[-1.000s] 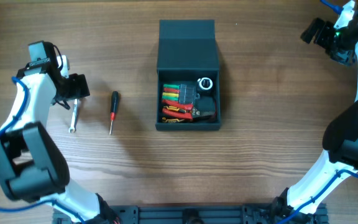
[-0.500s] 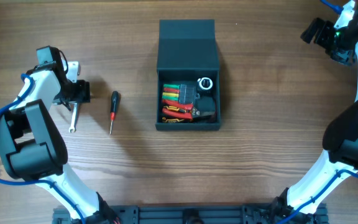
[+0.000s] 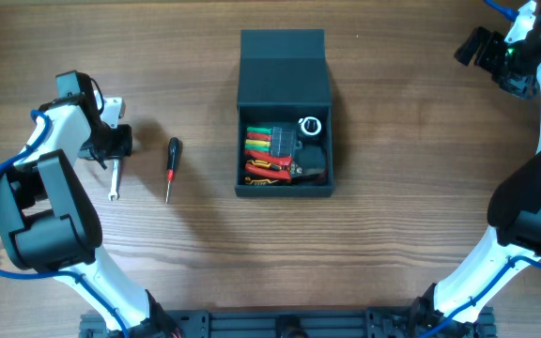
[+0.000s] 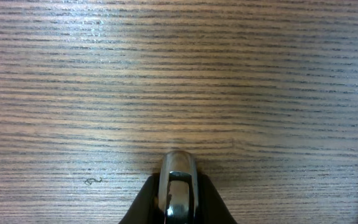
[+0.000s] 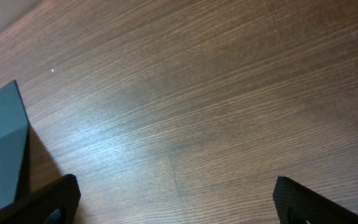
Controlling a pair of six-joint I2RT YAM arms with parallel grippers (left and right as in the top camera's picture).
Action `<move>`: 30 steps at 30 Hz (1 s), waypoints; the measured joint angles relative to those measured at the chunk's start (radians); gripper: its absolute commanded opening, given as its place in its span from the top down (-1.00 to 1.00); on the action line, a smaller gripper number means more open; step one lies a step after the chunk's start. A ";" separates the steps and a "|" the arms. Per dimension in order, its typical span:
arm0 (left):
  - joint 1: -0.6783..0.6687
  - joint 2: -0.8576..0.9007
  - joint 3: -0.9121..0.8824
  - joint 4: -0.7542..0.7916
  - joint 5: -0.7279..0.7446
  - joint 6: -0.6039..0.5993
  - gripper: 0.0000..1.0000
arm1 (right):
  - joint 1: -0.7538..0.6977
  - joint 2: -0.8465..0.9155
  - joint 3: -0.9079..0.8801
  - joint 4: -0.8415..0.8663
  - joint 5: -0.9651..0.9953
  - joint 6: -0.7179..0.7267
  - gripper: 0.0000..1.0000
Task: Pack container
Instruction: 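Lower the left gripper onto the small silver wrench and grasp it, then place the wrench into the box and withdraw the left gripper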
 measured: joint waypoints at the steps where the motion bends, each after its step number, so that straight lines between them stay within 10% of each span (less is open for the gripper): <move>1: 0.000 0.000 0.000 0.000 -0.001 0.000 0.92 | 0.000 0.000 0.000 0.000 0.000 0.000 -0.99; 17: -0.199 -0.132 0.247 -0.301 0.001 -0.016 0.92 | 0.000 0.000 0.000 0.000 0.000 0.000 -1.00; 30: -0.942 -0.257 0.343 -0.282 0.084 0.315 0.92 | 0.000 0.000 0.000 0.000 0.000 0.000 -1.00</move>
